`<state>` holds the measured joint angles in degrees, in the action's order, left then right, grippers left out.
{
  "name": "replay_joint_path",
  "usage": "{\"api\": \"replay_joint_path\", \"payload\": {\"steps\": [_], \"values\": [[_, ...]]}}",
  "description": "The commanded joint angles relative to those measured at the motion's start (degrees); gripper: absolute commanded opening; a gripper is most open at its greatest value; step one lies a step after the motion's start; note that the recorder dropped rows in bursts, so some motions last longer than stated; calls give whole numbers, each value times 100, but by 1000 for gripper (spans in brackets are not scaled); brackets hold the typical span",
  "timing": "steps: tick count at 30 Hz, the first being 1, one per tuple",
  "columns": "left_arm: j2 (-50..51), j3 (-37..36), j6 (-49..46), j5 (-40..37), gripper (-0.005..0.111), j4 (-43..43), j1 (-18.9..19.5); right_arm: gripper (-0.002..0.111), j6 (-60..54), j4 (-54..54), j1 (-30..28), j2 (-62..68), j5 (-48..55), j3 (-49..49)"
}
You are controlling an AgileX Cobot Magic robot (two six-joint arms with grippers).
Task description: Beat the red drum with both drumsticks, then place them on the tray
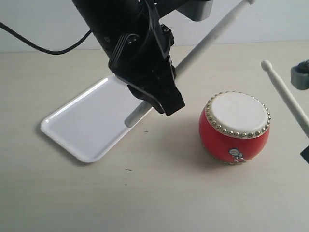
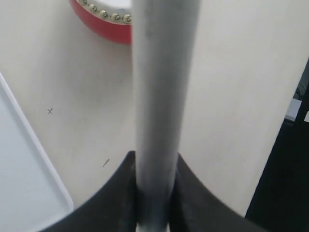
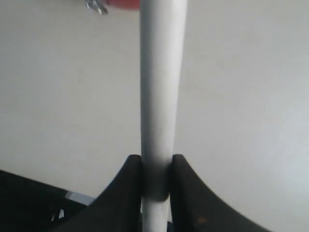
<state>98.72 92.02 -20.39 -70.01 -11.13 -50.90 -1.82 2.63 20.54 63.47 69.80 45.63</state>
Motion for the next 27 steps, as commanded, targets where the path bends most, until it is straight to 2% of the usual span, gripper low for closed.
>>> {"api": "replay_joint_path", "payload": {"steps": [1,6,9,17,22,27], "values": [[-34,-22,57,5,0,-5,5,0,-60,-32,-22,382,16,31],[-34,-22,57,5,0,5,5,0,-98,-32,-22,1718,16,-126],[-24,-41,57,5,0,5,5,0,-98,-3,-22,1956,16,52],[208,-202,15,5,0,39,5,0,40,178,-22,-85,16,911],[954,-202,5,5,0,-27,-5,0,390,699,-22,-1057,16,857],[1787,-202,-32,5,0,-41,-5,0,390,675,-22,-1346,16,670]]}}
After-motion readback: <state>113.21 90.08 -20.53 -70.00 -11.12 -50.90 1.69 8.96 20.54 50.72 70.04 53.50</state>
